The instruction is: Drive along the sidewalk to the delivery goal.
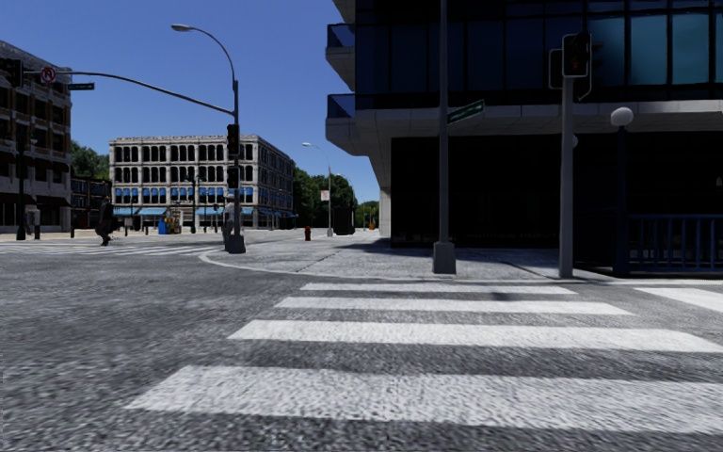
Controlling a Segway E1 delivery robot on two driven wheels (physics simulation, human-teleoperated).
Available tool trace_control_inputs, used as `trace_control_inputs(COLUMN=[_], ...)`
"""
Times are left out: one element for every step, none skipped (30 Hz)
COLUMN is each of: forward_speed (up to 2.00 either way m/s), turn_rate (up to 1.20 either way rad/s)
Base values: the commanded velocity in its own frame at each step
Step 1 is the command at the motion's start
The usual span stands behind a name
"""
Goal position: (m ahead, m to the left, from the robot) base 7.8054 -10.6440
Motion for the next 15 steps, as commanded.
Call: trace_control_inputs(forward_speed=[2.0, 2.0, 2.0, 2.0, 2.0, 2.0, 2.0, 2.0, 2.0, 2.0, 2.0, 2.0, 2.0, 2.0, 2.0], turn_rate=[0.0, 0.0, 0.0, 0.0, 0.0, 0.0, 0.0, 0.0, 0.0, 0.0, 0.0, 0.0, 0.0, 0.0, 0.0])
